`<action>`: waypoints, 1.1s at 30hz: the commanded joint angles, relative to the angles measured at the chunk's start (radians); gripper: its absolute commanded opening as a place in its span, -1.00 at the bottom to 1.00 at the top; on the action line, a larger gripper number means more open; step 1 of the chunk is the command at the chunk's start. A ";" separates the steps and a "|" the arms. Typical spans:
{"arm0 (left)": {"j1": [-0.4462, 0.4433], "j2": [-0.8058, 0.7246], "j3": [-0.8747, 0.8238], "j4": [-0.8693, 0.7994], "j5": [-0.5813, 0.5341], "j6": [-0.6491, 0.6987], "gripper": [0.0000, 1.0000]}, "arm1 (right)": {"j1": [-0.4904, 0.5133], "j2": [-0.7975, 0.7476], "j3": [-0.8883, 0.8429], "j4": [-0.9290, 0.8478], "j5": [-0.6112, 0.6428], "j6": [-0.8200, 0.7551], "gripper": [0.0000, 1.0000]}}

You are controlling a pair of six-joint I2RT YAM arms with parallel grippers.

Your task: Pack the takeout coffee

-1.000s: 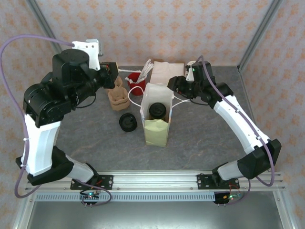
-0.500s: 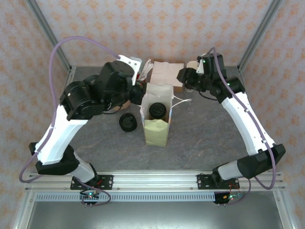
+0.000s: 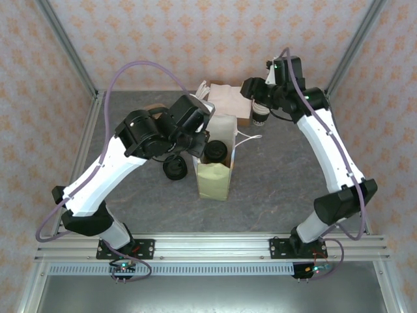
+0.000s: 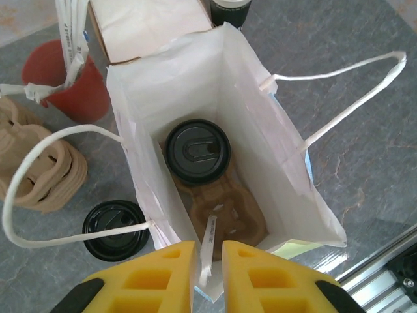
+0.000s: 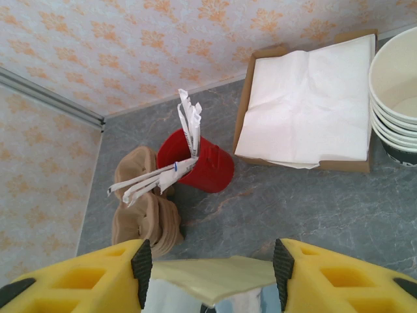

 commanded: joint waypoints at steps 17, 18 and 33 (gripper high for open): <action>0.089 -0.052 -0.046 0.062 0.024 -0.187 -0.23 | 0.010 0.319 0.291 -0.058 0.057 -0.090 -0.10; 0.107 -0.065 -0.060 0.084 0.042 -0.206 -0.23 | 0.014 0.334 0.310 -0.073 0.061 -0.089 -0.10; 0.158 0.092 0.176 -0.145 -0.067 -0.321 0.19 | 0.054 0.456 0.396 -0.086 0.091 -0.100 -0.11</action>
